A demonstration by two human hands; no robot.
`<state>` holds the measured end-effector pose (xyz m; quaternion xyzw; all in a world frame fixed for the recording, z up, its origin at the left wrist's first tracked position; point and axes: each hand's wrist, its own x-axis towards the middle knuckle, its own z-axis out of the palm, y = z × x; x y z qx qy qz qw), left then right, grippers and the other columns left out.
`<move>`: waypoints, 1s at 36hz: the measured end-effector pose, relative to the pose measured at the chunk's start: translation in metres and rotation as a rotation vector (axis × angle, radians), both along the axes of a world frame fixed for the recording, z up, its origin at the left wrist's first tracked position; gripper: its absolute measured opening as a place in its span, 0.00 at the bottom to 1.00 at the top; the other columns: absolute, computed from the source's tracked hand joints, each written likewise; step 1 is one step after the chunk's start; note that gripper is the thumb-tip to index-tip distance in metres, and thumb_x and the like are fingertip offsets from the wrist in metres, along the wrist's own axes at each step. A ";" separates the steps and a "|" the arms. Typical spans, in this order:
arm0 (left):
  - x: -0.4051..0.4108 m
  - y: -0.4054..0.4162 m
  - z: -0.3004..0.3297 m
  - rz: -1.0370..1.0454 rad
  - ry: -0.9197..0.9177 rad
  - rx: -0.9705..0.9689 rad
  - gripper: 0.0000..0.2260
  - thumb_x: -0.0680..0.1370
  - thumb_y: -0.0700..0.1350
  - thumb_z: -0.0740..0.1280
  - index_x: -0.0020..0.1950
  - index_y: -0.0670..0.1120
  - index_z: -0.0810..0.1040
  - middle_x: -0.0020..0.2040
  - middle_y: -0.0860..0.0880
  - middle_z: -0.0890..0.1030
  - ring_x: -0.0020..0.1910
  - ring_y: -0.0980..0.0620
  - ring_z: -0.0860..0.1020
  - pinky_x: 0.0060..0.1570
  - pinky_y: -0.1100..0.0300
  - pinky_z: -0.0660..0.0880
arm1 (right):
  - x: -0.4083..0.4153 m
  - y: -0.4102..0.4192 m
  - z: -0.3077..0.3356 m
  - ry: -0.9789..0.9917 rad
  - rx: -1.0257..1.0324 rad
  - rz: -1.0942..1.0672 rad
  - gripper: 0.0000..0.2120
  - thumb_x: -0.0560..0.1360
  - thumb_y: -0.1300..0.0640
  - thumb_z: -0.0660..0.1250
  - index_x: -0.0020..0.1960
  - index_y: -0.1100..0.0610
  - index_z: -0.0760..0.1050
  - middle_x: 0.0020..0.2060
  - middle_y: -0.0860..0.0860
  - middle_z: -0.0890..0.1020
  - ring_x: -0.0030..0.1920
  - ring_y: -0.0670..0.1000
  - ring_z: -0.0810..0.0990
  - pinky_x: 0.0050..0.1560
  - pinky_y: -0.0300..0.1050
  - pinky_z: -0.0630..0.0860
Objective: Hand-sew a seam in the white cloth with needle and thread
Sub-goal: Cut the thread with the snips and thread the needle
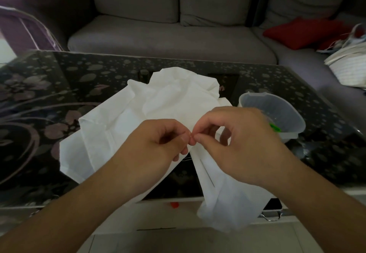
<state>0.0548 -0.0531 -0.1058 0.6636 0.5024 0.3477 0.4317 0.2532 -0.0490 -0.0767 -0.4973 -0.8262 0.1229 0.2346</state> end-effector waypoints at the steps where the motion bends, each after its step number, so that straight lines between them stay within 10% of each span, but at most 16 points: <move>1: 0.001 0.000 0.001 0.003 0.034 0.011 0.13 0.82 0.43 0.66 0.42 0.55 0.85 0.37 0.54 0.84 0.36 0.59 0.80 0.40 0.70 0.74 | 0.000 -0.001 0.001 -0.039 0.014 0.007 0.03 0.78 0.52 0.73 0.47 0.43 0.83 0.39 0.38 0.81 0.43 0.40 0.79 0.40 0.28 0.73; 13: 0.005 -0.002 0.003 0.016 0.249 0.011 0.13 0.83 0.46 0.66 0.40 0.57 0.82 0.36 0.63 0.83 0.38 0.64 0.79 0.40 0.68 0.71 | -0.012 -0.005 0.005 -0.329 0.061 0.084 0.04 0.82 0.48 0.64 0.50 0.45 0.76 0.44 0.43 0.78 0.44 0.46 0.76 0.46 0.38 0.71; 36: -0.005 -0.001 0.003 -0.035 0.010 -0.088 0.14 0.82 0.42 0.68 0.39 0.56 0.86 0.35 0.51 0.84 0.33 0.57 0.79 0.41 0.59 0.75 | -0.009 0.000 -0.008 -0.279 0.157 0.149 0.03 0.77 0.51 0.65 0.45 0.48 0.71 0.40 0.43 0.74 0.41 0.48 0.73 0.39 0.42 0.75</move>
